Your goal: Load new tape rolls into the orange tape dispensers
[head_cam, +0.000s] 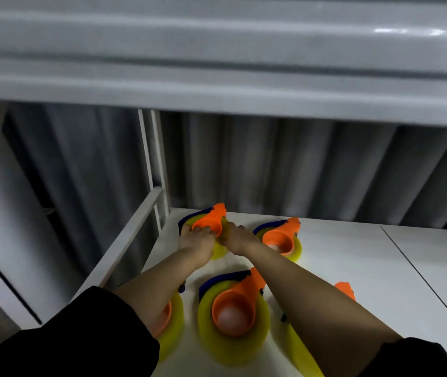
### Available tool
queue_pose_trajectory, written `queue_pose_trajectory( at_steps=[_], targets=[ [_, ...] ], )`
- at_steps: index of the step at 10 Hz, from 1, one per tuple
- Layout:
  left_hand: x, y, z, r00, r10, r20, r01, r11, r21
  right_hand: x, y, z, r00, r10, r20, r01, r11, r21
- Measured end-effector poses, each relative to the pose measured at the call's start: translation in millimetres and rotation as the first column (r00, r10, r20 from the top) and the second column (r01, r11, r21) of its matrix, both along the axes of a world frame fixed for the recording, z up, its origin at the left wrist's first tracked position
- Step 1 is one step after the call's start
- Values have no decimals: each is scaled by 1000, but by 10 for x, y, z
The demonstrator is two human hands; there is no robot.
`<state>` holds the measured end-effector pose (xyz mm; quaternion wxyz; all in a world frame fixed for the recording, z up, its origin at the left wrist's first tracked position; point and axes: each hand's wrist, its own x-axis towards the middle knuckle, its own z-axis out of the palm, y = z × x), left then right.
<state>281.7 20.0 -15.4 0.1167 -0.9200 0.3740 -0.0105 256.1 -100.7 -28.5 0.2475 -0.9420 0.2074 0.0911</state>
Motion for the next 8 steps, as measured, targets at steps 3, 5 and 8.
queue_pose_trajectory(
  at_steps=[3, 5, 8],
  targets=[
    [-4, -12, -109, 987, 95, -132, -108, 989, -98, 63, 1, -124, 999, 3, -34, -6, 997, -83],
    [-60, 7, -119, 995, 78, -56, -79, 997, -15, -28, 75, -139, 997, 35, -62, -45, 984, -174],
    [-63, 78, 86, 993, 21, -120, -36, 992, -120, -533, 82, 338, 1000, 9, 28, 0, 946, -325]
  ],
)
